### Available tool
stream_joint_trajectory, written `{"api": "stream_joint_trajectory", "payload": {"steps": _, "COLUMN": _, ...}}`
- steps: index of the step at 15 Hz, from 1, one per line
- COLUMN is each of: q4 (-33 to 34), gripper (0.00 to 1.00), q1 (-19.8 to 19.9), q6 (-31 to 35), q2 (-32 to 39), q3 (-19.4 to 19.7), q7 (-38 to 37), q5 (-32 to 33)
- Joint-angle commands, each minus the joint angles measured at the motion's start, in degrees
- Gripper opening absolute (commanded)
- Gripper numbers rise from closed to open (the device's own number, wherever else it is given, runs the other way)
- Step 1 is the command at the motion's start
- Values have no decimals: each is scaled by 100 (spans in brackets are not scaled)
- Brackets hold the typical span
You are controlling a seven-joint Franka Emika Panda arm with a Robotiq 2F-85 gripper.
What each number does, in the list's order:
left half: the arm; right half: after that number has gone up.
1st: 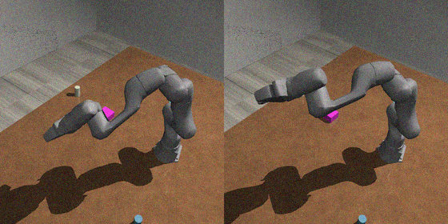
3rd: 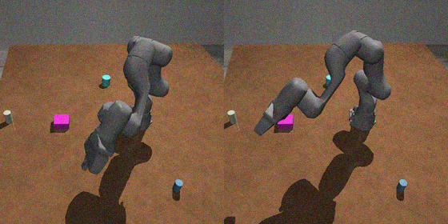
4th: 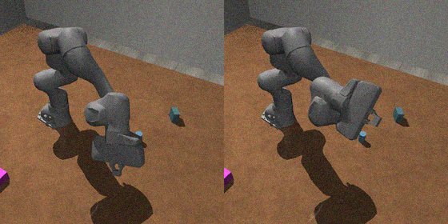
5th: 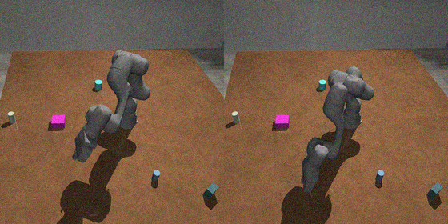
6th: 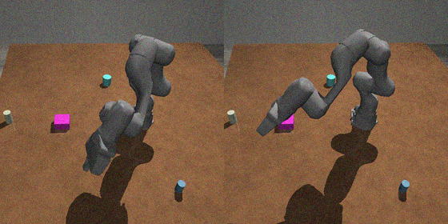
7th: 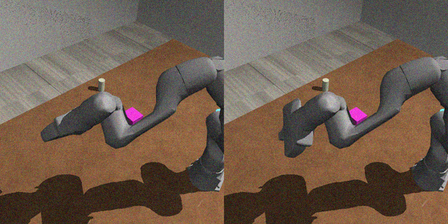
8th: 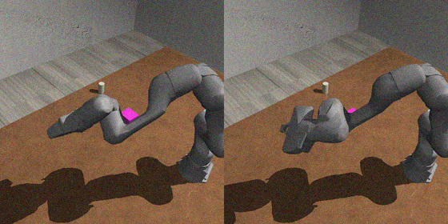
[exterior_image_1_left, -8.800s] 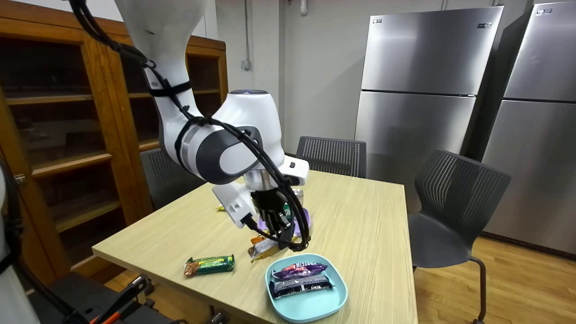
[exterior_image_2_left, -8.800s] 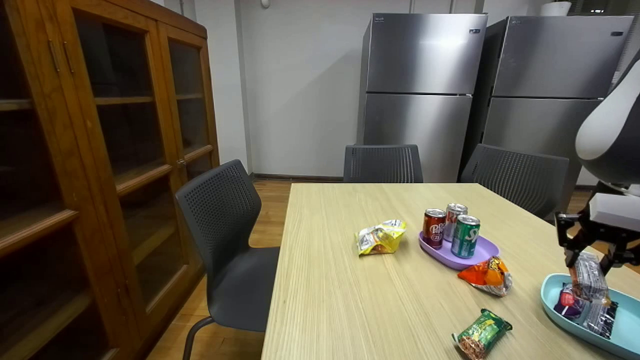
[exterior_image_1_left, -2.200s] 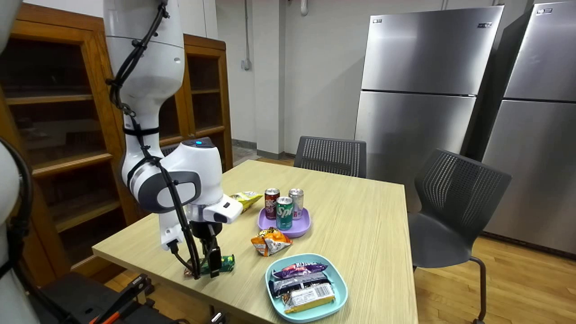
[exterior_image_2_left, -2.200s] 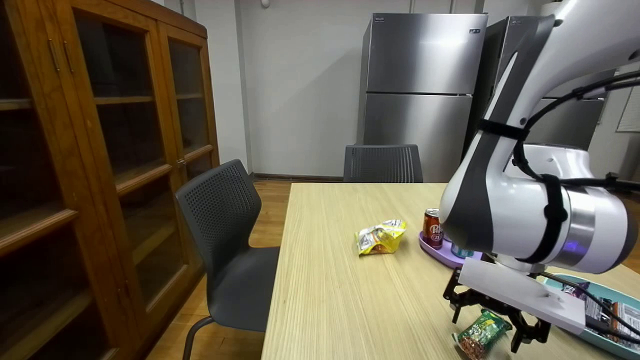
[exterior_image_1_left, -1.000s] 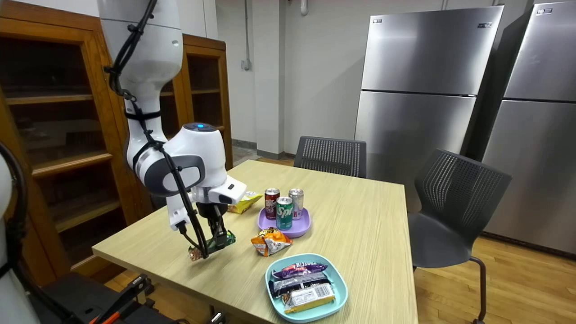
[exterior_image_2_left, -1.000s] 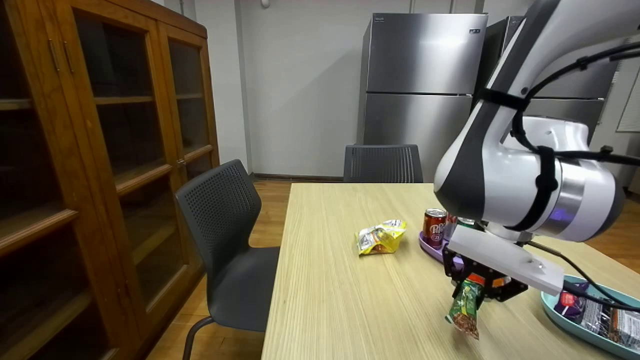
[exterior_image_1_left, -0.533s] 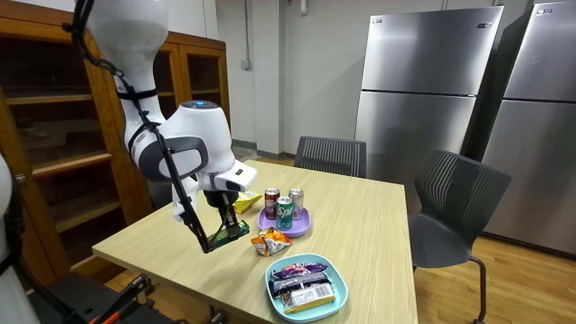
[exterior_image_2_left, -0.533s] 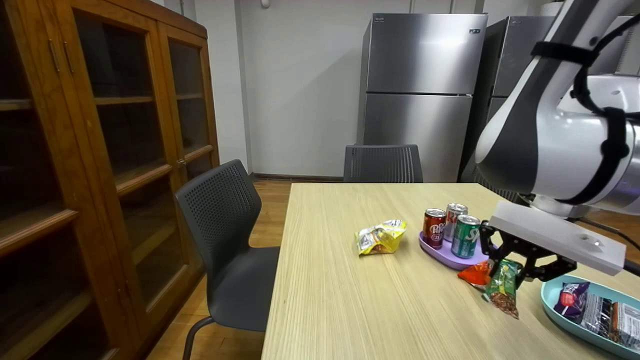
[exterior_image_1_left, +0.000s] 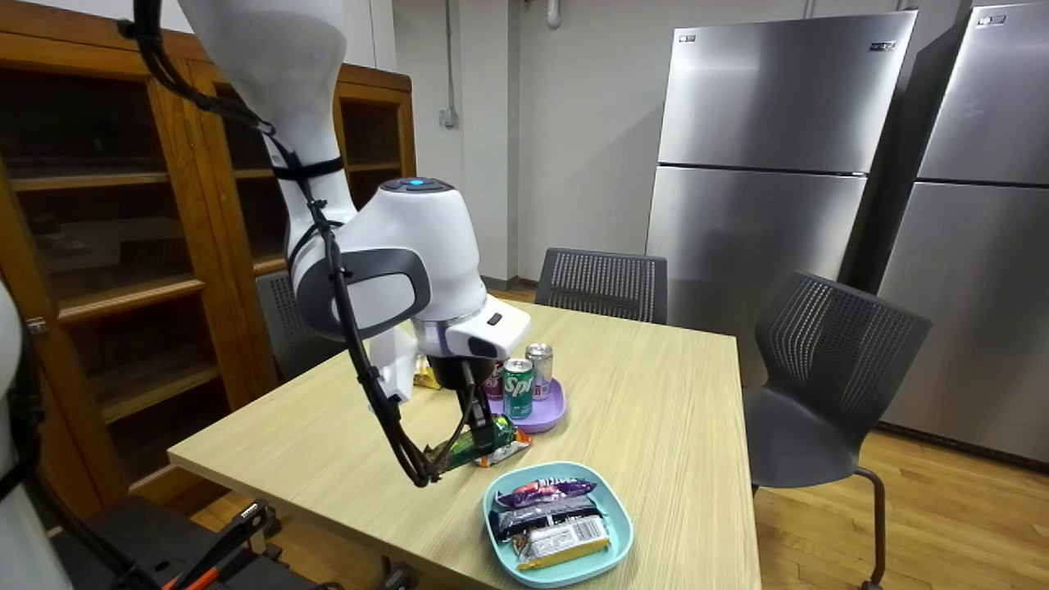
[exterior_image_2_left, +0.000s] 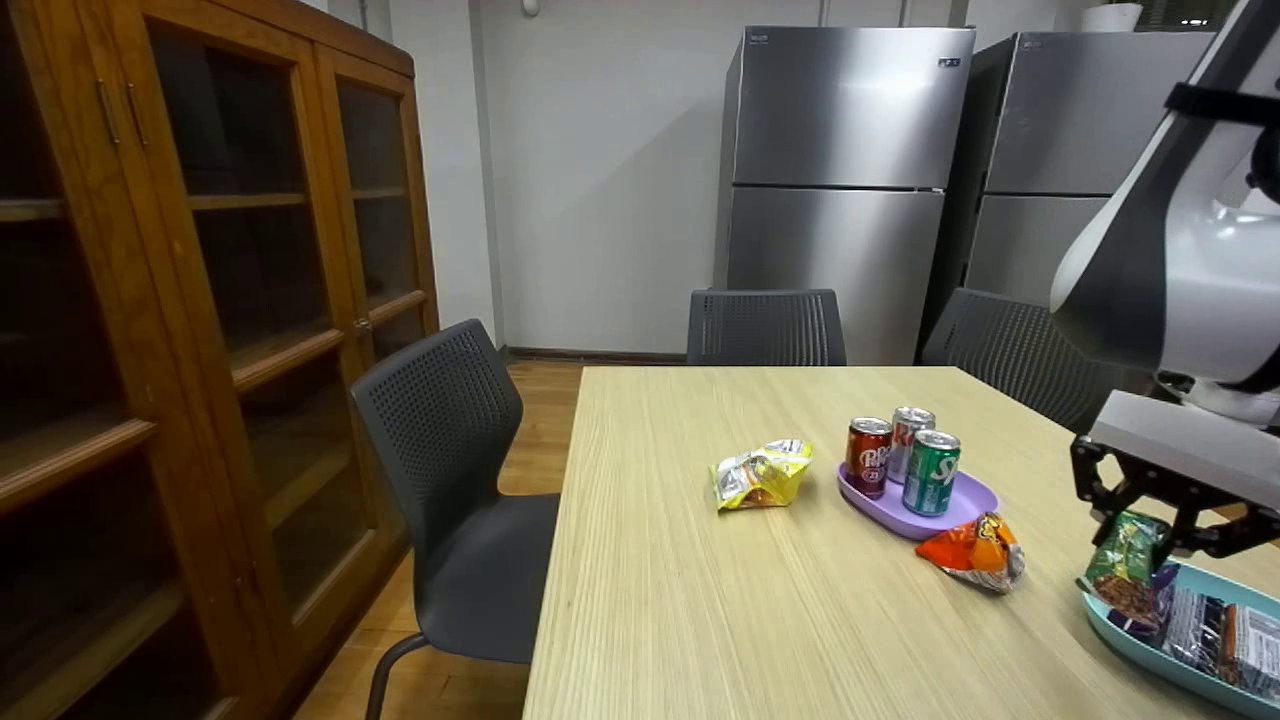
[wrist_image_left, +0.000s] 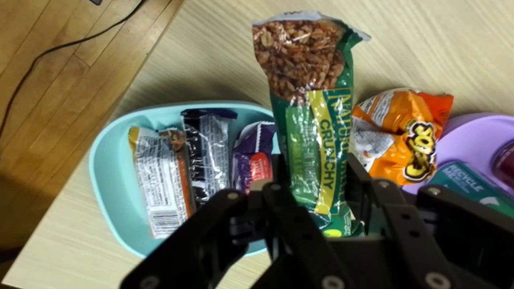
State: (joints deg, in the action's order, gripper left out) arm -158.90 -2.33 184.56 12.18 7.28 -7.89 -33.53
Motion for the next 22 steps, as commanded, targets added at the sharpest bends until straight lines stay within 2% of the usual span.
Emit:
{"api": "stream_joint_trajectory", "payload": {"steps": 1, "q4": 108, "gripper": 12, "q1": 32, "q6": -299, "q2": -35, "q3": 456, "q7": 214, "q5": 215}}
{"api": "stream_joint_trajectory", "payload": {"steps": 6, "q4": 475, "gripper": 12, "q1": 77, "q6": -624, "q2": 204, "q3": 898, "q7": 168, "q5": 460}}
{"api": "stream_joint_trajectory", "payload": {"steps": 7, "q4": 521, "gripper": 12, "q1": 385, "q6": -651, "q2": 232, "q3": 765, "q7": -194, "q5": 949}}
{"api": "stream_joint_trajectory", "payload": {"steps": 11, "q4": 1015, "gripper": 12, "q1": 715, "q6": -931, "q2": 627, "q3": 797, "q7": -332, "q5": 1398}}
{"api": "stream_joint_trajectory", "payload": {"steps": 12, "q4": 1165, "gripper": 12, "q1": 719, "q6": -1015, "q2": 751, "q3": 801, "q7": -85, "q5": 1146}}
{"api": "stream_joint_trajectory", "payload": {"steps": 19, "q4": 1776, "gripper": 12, "q1": 970, "q6": -1489, "q2": 1453, "q3": 702, "q7": -93, "q5": 1110}}
{"api": "stream_joint_trajectory", "payload": {"steps": 20, "q4": 1811, "gripper": 12, "q1": 1116, "q6": -1515, "q2": 1497, "q3": 605, "q7": -305, "q5": 1379}}
{"api": "stream_joint_trajectory", "payload": {"steps": 22, "q4": 1906, "gripper": 12, "q1": 1198, "q6": -1548, "q2": 1619, "q3": 532, "q7": -288, "q5": 1385}}
